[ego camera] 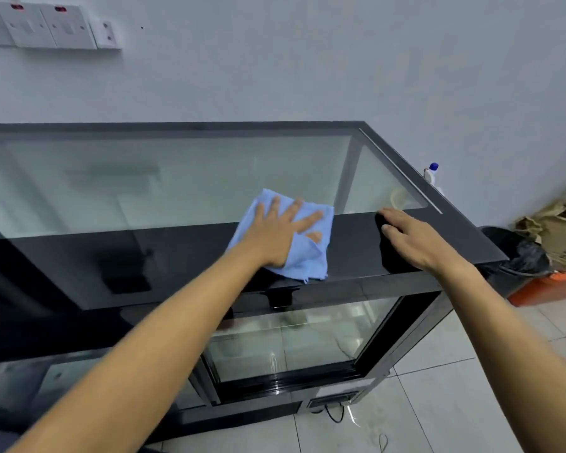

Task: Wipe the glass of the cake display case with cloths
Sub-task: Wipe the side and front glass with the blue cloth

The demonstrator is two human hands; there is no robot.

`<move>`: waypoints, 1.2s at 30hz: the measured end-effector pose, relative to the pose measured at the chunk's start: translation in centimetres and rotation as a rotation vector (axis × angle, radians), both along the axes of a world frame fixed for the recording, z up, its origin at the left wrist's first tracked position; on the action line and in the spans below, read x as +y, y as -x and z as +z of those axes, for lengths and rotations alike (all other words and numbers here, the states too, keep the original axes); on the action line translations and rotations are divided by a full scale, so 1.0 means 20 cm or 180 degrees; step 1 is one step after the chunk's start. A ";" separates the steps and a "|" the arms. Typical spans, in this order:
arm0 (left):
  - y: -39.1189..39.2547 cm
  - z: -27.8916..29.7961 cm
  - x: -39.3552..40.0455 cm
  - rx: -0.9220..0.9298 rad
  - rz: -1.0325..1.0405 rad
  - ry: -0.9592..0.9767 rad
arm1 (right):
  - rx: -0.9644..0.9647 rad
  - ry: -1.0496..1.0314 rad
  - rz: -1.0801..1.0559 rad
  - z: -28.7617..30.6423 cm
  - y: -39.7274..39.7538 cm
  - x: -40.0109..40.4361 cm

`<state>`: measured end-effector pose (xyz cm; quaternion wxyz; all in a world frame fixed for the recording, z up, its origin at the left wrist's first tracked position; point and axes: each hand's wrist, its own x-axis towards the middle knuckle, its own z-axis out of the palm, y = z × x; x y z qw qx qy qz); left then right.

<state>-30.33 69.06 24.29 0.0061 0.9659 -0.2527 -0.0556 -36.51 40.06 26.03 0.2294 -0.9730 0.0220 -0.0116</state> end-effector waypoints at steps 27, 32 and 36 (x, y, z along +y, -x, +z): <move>0.21 0.00 -0.76 -0.0007 0.0171 0.0035 | -0.0594 -0.0625 0.0320 -0.15 0.23 -0.82; -0.26 0.03 -1.11 -0.0059 0.0724 -0.0217 | -0.0692 -0.0585 0.0252 -0.17 0.24 -0.79; -0.27 0.06 -1.55 -0.0010 0.0190 -0.0166 | -0.0823 -0.1284 -0.0032 -0.17 0.29 -0.78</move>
